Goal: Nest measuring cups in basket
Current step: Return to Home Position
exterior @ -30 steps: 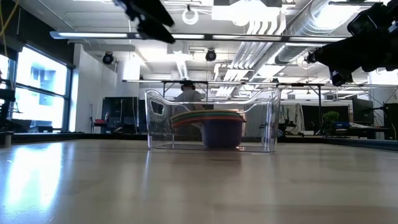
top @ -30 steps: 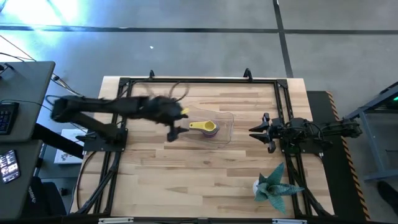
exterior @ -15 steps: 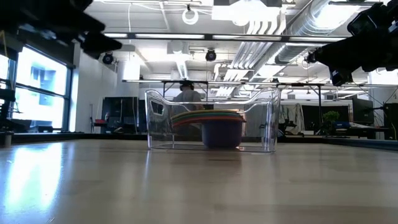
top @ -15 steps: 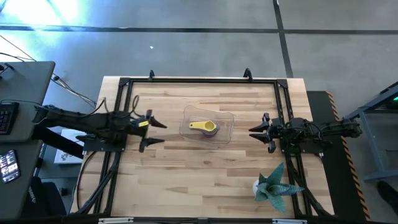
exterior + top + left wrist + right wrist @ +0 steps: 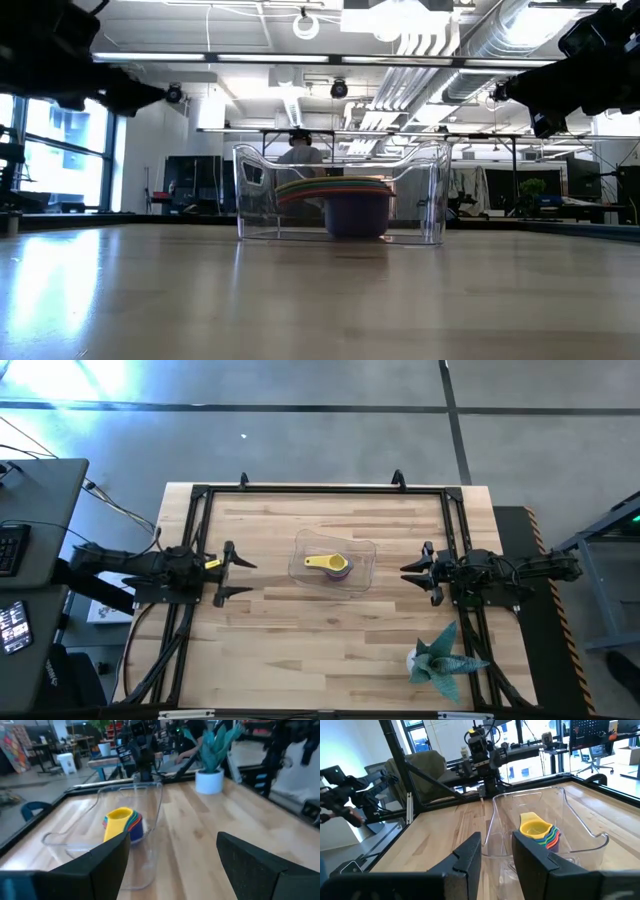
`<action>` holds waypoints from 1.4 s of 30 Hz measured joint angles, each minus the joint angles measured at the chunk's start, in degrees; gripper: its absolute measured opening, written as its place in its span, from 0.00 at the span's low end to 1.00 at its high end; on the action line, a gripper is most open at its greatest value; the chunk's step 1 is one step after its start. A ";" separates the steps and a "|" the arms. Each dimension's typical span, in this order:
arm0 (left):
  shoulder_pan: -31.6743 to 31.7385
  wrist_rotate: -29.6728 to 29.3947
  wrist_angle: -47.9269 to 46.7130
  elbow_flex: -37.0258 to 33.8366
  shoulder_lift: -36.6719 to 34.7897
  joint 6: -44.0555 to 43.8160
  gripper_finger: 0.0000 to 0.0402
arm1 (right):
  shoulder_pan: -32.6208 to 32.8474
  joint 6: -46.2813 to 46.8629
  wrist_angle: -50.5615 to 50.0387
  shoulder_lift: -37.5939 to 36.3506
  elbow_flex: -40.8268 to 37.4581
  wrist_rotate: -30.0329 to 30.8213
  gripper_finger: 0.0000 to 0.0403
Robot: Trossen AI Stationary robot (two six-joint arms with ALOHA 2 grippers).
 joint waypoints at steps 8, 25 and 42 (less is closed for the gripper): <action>1.04 -5.14 1.34 -2.10 -0.56 5.16 0.71 | 0.00 0.00 0.00 -0.02 0.00 0.00 0.25; 1.60 -5.28 1.49 -2.08 -0.57 5.12 0.71 | -0.02 0.00 0.00 -0.02 0.00 0.00 0.25; 1.60 -5.28 1.49 -2.08 -0.57 5.08 0.71 | 0.00 0.02 0.01 -0.02 0.00 0.00 0.25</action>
